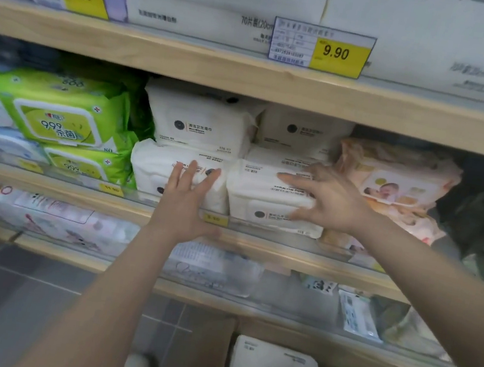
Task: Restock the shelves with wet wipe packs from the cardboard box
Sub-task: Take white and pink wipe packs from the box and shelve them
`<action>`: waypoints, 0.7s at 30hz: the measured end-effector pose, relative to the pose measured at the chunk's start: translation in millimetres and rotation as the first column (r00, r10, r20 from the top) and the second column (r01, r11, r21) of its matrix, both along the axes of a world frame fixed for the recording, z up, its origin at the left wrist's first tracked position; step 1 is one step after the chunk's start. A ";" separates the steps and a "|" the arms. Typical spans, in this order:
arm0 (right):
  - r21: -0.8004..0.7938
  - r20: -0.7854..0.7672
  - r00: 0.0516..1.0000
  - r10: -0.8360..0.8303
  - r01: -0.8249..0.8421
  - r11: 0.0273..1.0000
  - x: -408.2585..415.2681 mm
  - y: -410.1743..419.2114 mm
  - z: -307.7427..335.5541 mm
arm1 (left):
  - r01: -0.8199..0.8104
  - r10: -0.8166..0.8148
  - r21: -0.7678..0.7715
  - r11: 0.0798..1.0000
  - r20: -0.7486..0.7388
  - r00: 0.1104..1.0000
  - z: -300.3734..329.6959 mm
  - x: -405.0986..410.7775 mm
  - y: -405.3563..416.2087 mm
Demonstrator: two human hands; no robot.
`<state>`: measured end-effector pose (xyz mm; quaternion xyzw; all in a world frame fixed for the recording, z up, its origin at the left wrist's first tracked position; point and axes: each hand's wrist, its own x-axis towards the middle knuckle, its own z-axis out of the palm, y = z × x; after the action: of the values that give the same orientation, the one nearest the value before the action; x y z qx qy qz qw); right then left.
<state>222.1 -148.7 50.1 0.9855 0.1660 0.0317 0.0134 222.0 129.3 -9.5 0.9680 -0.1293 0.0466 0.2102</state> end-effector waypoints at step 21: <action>0.039 0.206 0.978 -0.037 0.029 0.999 -9.6 22.1 -59.7 | -0.008 0.009 0.046 0.999 -0.025 1.000 -6.8 2.9 -3.9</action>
<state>212.5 -126.6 -9.5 0.9795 0.1468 0.1370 0.0133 224.9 125.5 -16.3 0.9736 -0.1238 0.0324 0.1892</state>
